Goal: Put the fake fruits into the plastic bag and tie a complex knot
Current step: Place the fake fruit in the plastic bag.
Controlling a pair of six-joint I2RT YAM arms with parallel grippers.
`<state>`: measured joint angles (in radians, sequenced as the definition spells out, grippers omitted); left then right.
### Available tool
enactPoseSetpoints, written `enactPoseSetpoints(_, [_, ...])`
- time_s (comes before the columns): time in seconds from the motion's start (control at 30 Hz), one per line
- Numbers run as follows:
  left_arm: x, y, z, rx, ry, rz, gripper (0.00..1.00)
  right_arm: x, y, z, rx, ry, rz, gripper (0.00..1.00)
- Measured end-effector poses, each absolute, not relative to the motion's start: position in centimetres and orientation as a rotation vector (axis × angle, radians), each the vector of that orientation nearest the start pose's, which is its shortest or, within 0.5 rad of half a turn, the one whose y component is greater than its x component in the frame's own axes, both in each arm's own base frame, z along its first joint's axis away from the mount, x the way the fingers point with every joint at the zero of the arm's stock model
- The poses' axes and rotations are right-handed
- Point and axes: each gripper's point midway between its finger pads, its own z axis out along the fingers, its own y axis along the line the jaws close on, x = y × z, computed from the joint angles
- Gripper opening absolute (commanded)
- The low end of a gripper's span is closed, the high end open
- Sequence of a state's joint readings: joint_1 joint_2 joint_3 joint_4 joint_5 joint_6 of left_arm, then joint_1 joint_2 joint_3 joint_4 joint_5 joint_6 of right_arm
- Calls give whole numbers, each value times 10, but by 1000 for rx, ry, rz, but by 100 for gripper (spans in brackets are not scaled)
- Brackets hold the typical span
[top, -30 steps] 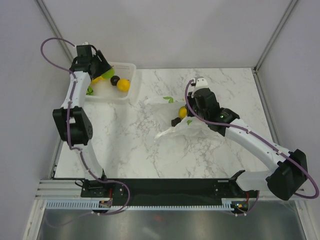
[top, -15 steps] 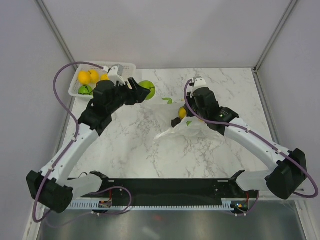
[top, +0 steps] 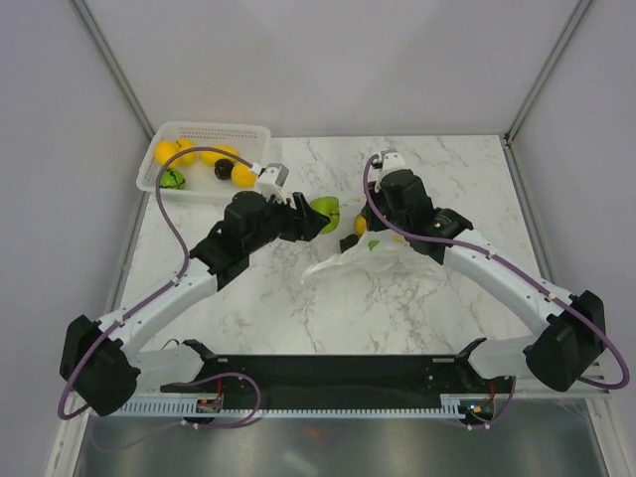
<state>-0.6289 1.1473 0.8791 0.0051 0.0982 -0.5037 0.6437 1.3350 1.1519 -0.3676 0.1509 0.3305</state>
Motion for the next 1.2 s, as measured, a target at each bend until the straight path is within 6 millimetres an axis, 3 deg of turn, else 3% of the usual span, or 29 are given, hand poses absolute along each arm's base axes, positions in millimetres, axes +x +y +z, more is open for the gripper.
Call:
enactPoseSetpoints(0.17, [306, -281, 206, 219, 2010, -855, 53, 329, 229, 219, -231, 2140, 413, 0])
enactPoseSetpoints(0.37, [304, -307, 165, 269, 2104, -836, 53, 332, 222, 219, -199, 2135, 368, 0])
enactPoseSetpoints(0.6, [331, -358, 136, 314, 2155, -820, 53, 336, 207, 224, -148, 2117, 288, 0])
enactPoseSetpoints(0.7, [329, -386, 128, 359, 2157, -835, 53, 339, 193, 230, -108, 2099, 246, 0])
enactPoseSetpoints(0.73, [323, -396, 127, 383, 2157, -846, 53, 341, 189, 232, -93, 2092, 238, 0])
enactPoseSetpoints(0.77, [315, -405, 126, 408, 2155, -859, 90, 342, 183, 235, -76, 2085, 227, 0])
enactPoseSetpoints(0.8, [308, -410, 124, 421, 2159, -869, 100, 343, 179, 237, -61, 2080, 219, 0])
enactPoseSetpoints(0.87, [294, -417, 124, 423, 2160, -893, 100, 345, 172, 239, -41, 2074, 211, 0])
enactPoseSetpoints(1.0, [286, -403, 126, 410, 2168, -865, 100, 348, 165, 241, -21, 2069, 202, 0])
enactPoseSetpoints(1.2, [288, -385, 173, 360, 2095, -870, 99, 348, 166, 241, -22, 2070, 207, 0])
